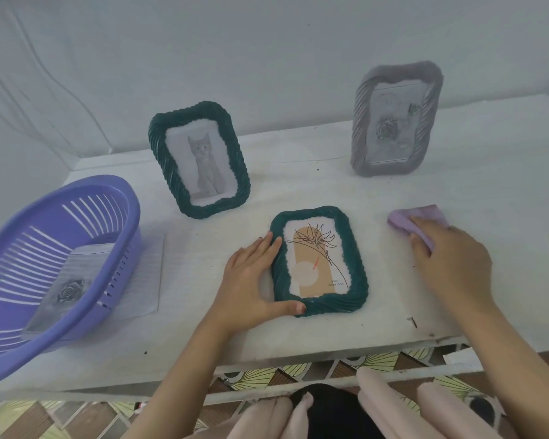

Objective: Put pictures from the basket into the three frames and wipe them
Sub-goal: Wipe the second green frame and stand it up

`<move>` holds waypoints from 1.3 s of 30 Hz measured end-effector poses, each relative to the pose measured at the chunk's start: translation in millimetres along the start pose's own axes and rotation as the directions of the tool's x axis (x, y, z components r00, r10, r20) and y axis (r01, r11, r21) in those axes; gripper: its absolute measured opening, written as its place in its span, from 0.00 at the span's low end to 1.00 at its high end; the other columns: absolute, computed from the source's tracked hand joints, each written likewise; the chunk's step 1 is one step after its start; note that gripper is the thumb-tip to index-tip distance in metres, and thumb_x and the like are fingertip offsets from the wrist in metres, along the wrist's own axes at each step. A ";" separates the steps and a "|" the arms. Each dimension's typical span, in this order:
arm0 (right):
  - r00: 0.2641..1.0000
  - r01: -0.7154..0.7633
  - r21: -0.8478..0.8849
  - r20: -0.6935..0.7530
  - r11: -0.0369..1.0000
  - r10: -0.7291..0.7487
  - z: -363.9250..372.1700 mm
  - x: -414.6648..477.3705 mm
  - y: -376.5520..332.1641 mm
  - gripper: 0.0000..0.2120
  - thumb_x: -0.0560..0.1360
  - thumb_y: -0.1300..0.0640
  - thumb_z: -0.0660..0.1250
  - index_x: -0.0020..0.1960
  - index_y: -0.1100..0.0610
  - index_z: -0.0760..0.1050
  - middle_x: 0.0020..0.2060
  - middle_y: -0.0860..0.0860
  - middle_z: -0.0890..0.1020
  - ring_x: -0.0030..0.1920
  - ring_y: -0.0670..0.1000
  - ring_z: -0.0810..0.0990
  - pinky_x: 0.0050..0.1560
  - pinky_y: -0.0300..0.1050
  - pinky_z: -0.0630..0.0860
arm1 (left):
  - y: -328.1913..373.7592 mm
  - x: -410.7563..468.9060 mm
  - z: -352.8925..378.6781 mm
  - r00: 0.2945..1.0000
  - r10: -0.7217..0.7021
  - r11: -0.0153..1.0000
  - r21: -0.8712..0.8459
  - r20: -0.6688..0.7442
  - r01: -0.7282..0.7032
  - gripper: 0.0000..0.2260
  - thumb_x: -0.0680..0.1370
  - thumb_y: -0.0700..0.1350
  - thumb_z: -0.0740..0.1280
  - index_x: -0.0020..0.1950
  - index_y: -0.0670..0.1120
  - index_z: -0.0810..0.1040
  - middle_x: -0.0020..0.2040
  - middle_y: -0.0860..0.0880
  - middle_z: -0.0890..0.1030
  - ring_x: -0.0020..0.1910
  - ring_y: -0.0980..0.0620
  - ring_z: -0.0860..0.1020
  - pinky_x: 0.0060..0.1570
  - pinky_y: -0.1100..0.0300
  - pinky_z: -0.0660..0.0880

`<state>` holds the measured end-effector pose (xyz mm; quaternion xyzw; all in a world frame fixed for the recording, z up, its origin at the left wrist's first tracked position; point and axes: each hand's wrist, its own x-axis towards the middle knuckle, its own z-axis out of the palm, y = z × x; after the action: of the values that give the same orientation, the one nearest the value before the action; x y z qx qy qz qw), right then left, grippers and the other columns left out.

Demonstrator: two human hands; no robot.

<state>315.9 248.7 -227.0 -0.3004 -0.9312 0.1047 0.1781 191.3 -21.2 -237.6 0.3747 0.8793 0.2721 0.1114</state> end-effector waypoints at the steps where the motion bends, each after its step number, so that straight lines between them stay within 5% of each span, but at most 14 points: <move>1: 0.999 -0.019 0.074 -0.029 0.997 0.021 -2.5 0.5 -2.7 0.14 0.78 0.57 0.57 0.60 0.54 0.76 0.41 0.57 0.81 0.37 0.58 0.74 0.35 0.46 0.67 | 0.7 -0.3 0.0 1.000 -0.002 1.000 0.006 0.003 0.002 0.49 0.57 0.75 0.63 0.72 0.61 0.47 0.73 0.63 0.45 0.70 0.69 0.42 0.71 0.61 0.39; 6: 0.990 -0.103 0.567 -0.019 0.817 0.138 -19.2 3.0 -34.8 0.12 0.78 0.56 0.59 0.56 0.50 0.79 0.32 0.52 0.79 0.32 0.54 0.78 0.31 0.45 0.74 | 2.1 -1.4 0.8 1.000 0.008 0.999 0.044 0.008 -0.008 0.48 0.58 0.75 0.63 0.71 0.61 0.45 0.72 0.66 0.43 0.70 0.69 0.41 0.71 0.62 0.39; 8: 0.995 -0.068 0.631 -0.010 0.773 0.095 -24.4 -1.3 -57.1 0.11 0.78 0.57 0.60 0.55 0.49 0.79 0.30 0.53 0.79 0.29 0.54 0.78 0.31 0.46 0.75 | 1.6 -1.4 0.5 1.000 0.009 0.999 0.045 0.008 -0.009 0.49 0.58 0.75 0.63 0.72 0.61 0.46 0.73 0.65 0.44 0.72 0.66 0.44 0.71 0.61 0.39; 12: 0.955 0.199 0.478 0.099 0.855 -0.278 -19.8 -23.9 -91.9 0.17 0.78 0.52 0.61 0.66 0.44 0.69 0.46 0.48 0.84 0.34 0.45 0.79 0.39 0.37 0.78 | 1.6 -1.8 0.7 1.000 0.006 0.999 0.034 0.001 -0.006 0.49 0.58 0.74 0.63 0.74 0.59 0.49 0.73 0.64 0.46 0.72 0.66 0.45 0.71 0.61 0.39; 14: 0.851 0.374 0.317 0.256 0.872 -0.458 -7.3 -35.4 -96.0 0.20 0.77 0.44 0.54 0.69 0.42 0.64 0.63 0.44 0.76 0.57 0.42 0.75 0.61 0.36 0.66 | 0.9 -1.7 1.9 1.000 0.006 1.000 0.027 -0.011 -0.006 0.50 0.58 0.74 0.64 0.75 0.57 0.52 0.74 0.63 0.48 0.72 0.65 0.47 0.72 0.60 0.41; 17: 0.745 0.522 0.161 0.393 0.838 -0.539 11.4 -43.8 -85.5 0.30 0.75 0.34 0.36 0.72 0.41 0.59 0.72 0.44 0.63 0.74 0.48 0.57 0.70 0.44 0.44 | 0.2 -2.1 2.3 1.000 0.004 1.000 0.027 -0.014 -0.004 0.51 0.58 0.74 0.64 0.75 0.55 0.53 0.74 0.62 0.49 0.72 0.65 0.47 0.72 0.60 0.43; 29: 0.882 0.346 0.025 0.334 0.938 -0.333 35.8 5.8 -102.1 0.31 0.73 0.38 0.36 0.71 0.41 0.61 0.74 0.48 0.61 0.75 0.51 0.52 0.72 0.59 0.42 | -0.8 -1.5 1.1 0.998 0.012 0.995 0.096 0.062 -0.018 0.52 0.58 0.75 0.60 0.75 0.54 0.45 0.73 0.62 0.43 0.74 0.63 0.43 0.73 0.56 0.40; 33: 0.807 0.399 0.187 0.392 0.898 -0.441 28.0 -7.8 -96.4 0.25 0.77 0.40 0.42 0.70 0.43 0.63 0.73 0.46 0.62 0.75 0.45 0.51 0.72 0.54 0.38 | -1.2 -1.8 0.3 0.998 0.011 0.993 0.117 0.058 -0.018 0.53 0.58 0.76 0.59 0.76 0.53 0.46 0.73 0.62 0.43 0.74 0.63 0.44 0.73 0.57 0.41; 39: 0.679 0.545 0.198 0.466 0.815 -0.567 0.0 -30.3 -59.0 0.35 0.69 0.30 0.29 0.68 0.35 0.61 0.69 0.34 0.55 0.71 0.37 0.47 0.70 0.52 0.32 | -0.5 -1.9 -0.5 0.998 0.011 0.995 0.097 0.057 -0.017 0.53 0.57 0.76 0.60 0.76 0.53 0.46 0.72 0.63 0.43 0.73 0.64 0.45 0.73 0.59 0.40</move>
<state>308.0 183.6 -217.4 0.0385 -0.9884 0.1403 -0.0424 192.0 -23.0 -237.5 0.3933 0.8854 0.2190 0.1157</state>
